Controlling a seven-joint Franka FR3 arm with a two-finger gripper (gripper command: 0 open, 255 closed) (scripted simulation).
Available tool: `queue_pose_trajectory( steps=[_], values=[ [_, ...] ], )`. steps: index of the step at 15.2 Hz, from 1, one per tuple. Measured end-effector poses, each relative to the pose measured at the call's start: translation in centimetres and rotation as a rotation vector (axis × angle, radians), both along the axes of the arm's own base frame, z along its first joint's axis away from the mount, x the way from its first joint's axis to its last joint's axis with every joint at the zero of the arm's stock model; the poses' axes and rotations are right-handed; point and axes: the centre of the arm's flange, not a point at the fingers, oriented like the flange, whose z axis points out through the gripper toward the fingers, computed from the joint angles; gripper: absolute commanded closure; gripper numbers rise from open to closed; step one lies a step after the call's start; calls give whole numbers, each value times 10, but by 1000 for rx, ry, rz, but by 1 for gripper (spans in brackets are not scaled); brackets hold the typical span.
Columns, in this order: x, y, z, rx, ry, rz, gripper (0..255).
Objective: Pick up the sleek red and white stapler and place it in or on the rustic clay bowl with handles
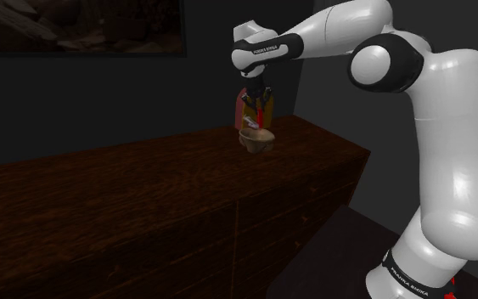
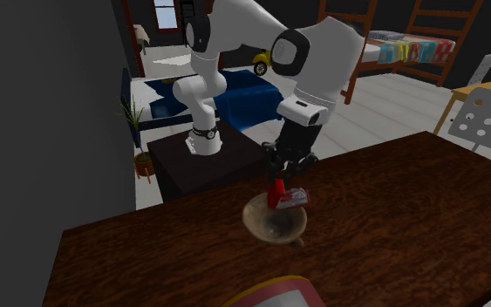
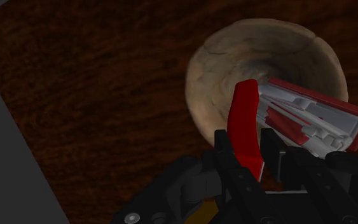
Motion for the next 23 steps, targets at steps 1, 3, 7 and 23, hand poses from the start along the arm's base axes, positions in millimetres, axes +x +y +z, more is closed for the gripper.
queue_pose_trajectory(
  steps=[1,3,7,23],
  values=[
    [0,1,-5,0,0,0,255],
    [0,1,-15,0,0,0,255],
    [0,0,-25,0,0,0,255],
    [4,14,19,0,-2,1,0]
  ],
)
